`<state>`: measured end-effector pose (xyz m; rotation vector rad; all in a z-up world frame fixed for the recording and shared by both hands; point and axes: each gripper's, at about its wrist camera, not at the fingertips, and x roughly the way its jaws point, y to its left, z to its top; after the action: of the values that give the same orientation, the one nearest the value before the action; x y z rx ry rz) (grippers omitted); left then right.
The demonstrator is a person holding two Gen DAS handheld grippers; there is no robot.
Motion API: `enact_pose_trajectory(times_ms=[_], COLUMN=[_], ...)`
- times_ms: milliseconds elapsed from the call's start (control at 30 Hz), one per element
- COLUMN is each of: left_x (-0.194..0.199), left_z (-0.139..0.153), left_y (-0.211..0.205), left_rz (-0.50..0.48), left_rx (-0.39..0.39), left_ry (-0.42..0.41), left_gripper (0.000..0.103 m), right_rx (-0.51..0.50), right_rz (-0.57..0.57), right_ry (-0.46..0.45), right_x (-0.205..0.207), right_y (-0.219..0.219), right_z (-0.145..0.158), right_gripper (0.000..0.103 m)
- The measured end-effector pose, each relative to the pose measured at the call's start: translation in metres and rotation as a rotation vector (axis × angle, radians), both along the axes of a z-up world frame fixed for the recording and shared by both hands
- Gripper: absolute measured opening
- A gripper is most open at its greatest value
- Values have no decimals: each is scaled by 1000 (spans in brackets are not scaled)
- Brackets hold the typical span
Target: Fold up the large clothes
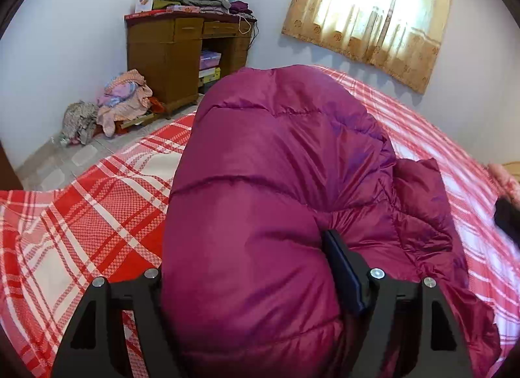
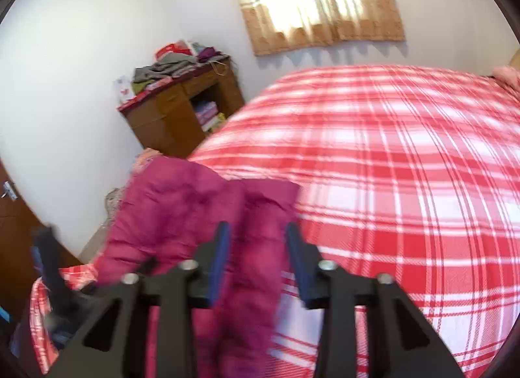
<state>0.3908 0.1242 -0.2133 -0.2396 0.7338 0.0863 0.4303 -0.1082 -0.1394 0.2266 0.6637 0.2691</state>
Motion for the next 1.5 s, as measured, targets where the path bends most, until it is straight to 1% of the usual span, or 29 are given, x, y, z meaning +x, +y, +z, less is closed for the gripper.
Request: enact_pose_trajectory(times_ms=[67, 133, 167, 233, 300, 333, 367, 400, 467, 533, 700, 867, 933, 1000, 1033, 1067, 1100, 1133, 1167, 1200, 1233, 1267, 1367, 1400, 1500], left_x=[-1, -2, -3, -4, -2, -1, 1, 4, 8, 12, 27, 31, 28, 23, 19, 11, 1, -10, -20, -37, -48, -60, -98, -115, -149], left_z=[0, 1, 1, 0, -3, -3, -4, -5, -7, -8, -15, -15, -15, -11, -9, -3, 3, 10, 15, 22, 26, 29, 37, 38, 40], left_y=[-3, -7, -8, -8, -7, -8, -9, -12, -17, -18, -10, -9, -9, -7, -5, 0, 4, 7, 8, 9, 9, 8, -2, -7, -14], left_rz=[0, -5, -8, -15, -24, -27, -30, -33, -28, -19, -12, -9, -13, -26, -38, -57, -67, -63, -53, -34, -23, -16, -33, -29, -17], left_rx=[29, 62, 73, 87, 90, 95, 103, 119, 153, 164, 112, 114, 109, 96, 82, 53, 32, 30, 39, 58, 71, 83, 155, 202, 287], left_ry=[8, 18, 20, 24, 26, 27, 29, 29, 27, 29, 66, 77, 82, 108, 122, 142, 144, 140, 133, 127, 127, 128, 118, 111, 86], left_gripper=[77, 77, 77, 78, 79, 82, 83, 85, 87, 90, 95, 97, 97, 97, 97, 97, 97, 97, 97, 97, 97, 97, 97, 97, 97], right_rx=[-19, -24, -33, -49, -71, -75, -66, -49, -39, -48, -136, -164, -170, -159, -163, -165, -161, -155, -157, -181, -195, -206, -188, -179, -160], right_rz=[30, 29, 16, -18, -62, -77, -81, -84, -91, -99, -126, -139, -141, -149, -163, -173, -178, -187, -193, -201, -207, -216, -223, -227, -249], right_ry=[20, 30, 50, 125, 163, 174, 183, 184, 180, 181, 166, 153, 147, 153, 169, 192, 188, 151, 104, 56, 44, 36, 39, 42, 48], right_x=[3, 4, 9, 20, 25, 27, 27, 25, 23, 21, 19, 22, 20, 17, 13, 4, -5, -22, -40, -64, -77, -98, -142, -160, -198], right_y=[23, 42, 46, 50, 44, 35, 30, 23, 16, 16, 30, 32, 31, 27, 24, 17, 11, 4, -1, -5, -7, -10, -15, -17, -20], right_z=[6, 0, -8, -36, -57, -67, -79, -86, -89, -88, -89, -89, -87, -85, -83, -79, -73, -64, -55, -45, -41, -37, -32, -30, -25], right_gripper=[34, 34, 33, 25, 24, 24, 21, 21, 21, 21, 21, 21, 25, 38, 53, 64, 66, 66, 67, 69, 74, 78, 79, 79, 81])
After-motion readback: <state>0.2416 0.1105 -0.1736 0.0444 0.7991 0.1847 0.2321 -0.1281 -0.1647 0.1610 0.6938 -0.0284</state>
